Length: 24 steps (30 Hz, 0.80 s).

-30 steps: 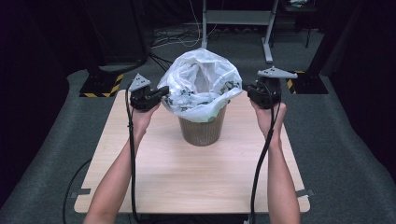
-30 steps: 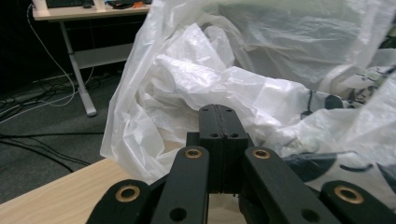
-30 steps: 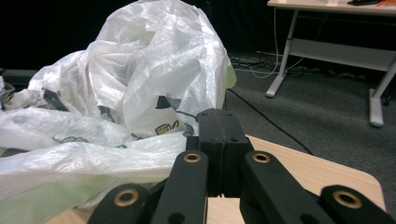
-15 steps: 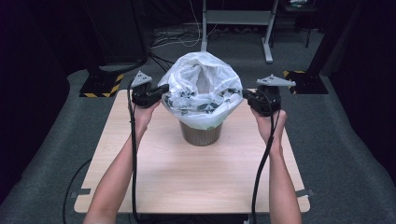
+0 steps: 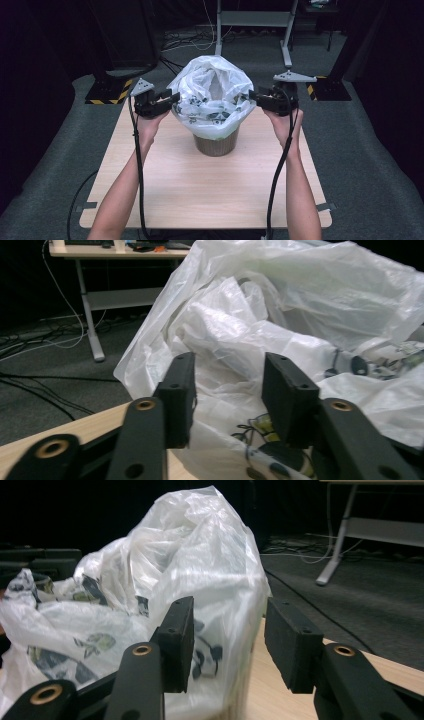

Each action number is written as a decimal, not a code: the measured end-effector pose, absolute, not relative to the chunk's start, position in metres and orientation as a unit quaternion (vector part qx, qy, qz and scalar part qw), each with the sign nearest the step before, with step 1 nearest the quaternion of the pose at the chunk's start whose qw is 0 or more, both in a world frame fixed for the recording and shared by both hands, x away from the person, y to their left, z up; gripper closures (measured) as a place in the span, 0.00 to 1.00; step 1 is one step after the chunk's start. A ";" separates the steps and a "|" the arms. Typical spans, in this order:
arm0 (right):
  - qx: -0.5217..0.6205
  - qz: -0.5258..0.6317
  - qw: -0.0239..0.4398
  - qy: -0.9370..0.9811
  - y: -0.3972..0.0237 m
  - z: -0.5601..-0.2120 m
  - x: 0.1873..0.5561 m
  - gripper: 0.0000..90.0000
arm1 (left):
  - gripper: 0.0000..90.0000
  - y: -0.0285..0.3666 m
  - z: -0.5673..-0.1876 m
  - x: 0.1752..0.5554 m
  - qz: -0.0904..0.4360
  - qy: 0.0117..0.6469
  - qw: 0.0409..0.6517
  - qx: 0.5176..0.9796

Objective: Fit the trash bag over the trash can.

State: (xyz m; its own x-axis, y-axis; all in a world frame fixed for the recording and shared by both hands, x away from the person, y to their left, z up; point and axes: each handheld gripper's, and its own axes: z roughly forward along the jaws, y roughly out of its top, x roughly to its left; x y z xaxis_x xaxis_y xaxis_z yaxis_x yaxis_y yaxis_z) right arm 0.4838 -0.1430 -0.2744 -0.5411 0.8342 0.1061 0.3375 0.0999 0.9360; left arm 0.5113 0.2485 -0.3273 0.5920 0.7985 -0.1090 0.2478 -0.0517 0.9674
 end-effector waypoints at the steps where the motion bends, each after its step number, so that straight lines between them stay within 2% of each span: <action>1: 0.416 0.528 0.229 0.704 -0.143 -0.274 0.487 0.61 | 0.58 0.248 -0.327 0.509 0.236 0.383 0.575 0.683; 4: 0.416 0.529 0.214 0.708 -0.140 -0.277 0.499 0.81 | 0.51 0.245 -0.326 0.503 0.238 0.378 0.578 0.683; 8: 0.425 0.516 0.223 0.710 -0.135 -0.286 0.500 0.96 | 0.43 0.247 -0.326 0.499 0.233 0.372 0.585 0.682; 13: 0.424 0.519 0.225 0.708 -0.133 -0.296 0.489 1.00 | 0.34 0.251 -0.327 0.493 0.229 0.372 0.589 0.680; 24: 0.396 0.524 0.233 0.717 -0.117 -0.301 0.458 1.00 | 0.30 0.255 -0.325 0.485 0.223 0.364 0.604 0.673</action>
State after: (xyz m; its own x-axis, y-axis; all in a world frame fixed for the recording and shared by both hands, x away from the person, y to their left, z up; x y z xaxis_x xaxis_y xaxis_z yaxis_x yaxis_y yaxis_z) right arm 0.4581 -0.1175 -0.3009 -0.5786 0.8115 0.0815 0.3238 0.1368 0.9362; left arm 0.4852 0.2547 -0.3255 0.6355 0.7594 -0.1391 0.2208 -0.0060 0.9753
